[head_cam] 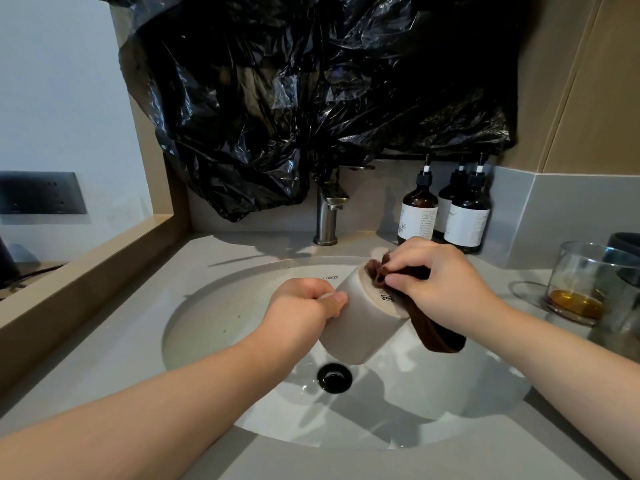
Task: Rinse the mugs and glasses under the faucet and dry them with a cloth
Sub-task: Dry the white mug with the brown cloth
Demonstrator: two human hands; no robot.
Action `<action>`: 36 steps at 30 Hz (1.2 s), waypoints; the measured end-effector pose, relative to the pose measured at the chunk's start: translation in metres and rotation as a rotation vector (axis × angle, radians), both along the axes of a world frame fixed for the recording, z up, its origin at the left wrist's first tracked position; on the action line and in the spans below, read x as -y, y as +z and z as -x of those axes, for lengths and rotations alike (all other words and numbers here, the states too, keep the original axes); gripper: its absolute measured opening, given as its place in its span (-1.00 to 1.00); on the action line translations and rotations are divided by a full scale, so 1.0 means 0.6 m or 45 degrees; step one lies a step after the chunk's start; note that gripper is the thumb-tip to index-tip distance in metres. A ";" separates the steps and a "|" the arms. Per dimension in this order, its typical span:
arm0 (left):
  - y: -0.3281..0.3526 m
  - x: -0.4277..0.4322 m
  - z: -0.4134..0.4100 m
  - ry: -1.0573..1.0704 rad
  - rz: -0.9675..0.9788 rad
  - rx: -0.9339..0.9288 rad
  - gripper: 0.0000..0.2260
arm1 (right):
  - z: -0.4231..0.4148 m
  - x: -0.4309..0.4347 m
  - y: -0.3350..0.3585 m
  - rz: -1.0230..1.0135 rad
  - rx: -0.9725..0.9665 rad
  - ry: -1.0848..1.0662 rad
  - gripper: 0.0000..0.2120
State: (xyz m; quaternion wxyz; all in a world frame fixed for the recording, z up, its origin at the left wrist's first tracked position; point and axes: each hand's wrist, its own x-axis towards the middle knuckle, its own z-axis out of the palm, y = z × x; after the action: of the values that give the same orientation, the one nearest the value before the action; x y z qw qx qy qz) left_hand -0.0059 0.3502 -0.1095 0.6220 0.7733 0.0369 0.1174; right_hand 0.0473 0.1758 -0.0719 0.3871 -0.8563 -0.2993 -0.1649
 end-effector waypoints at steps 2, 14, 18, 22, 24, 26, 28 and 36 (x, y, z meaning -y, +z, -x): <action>0.000 0.003 0.001 -0.017 -0.010 0.009 -0.70 | 0.000 -0.003 0.000 -0.001 0.027 -0.073 -0.78; 0.002 -0.002 0.000 -0.030 -0.061 -0.038 -0.70 | 0.003 0.022 0.033 0.428 -0.180 -0.066 -0.74; 0.002 0.006 0.003 -0.056 -0.060 -0.037 -0.68 | 0.009 0.000 0.017 0.146 -0.128 -0.082 -0.82; 0.005 0.002 0.002 -0.008 -0.003 -0.068 -0.67 | 0.024 -0.006 0.034 0.228 -0.247 0.152 -0.82; 0.005 0.002 0.001 0.004 0.004 -0.075 -0.67 | 0.020 0.005 0.038 0.186 -0.385 0.184 -0.82; 0.004 0.003 0.001 0.003 -0.005 -0.073 -0.67 | 0.012 0.013 0.035 0.118 -0.489 0.169 -0.81; 0.004 0.003 0.001 -0.010 -0.050 -0.054 -0.69 | 0.004 0.013 0.029 0.085 -0.469 0.097 -0.78; 0.003 0.002 0.001 -0.022 -0.057 -0.034 -0.72 | 0.015 -0.005 0.024 0.056 -0.286 0.094 -0.78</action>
State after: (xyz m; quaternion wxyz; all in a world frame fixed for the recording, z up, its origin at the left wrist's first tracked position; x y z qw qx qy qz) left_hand -0.0066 0.3490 -0.1080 0.6049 0.7889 0.0359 0.1023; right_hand 0.0382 0.1787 -0.0575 0.4052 -0.8660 -0.2891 -0.0469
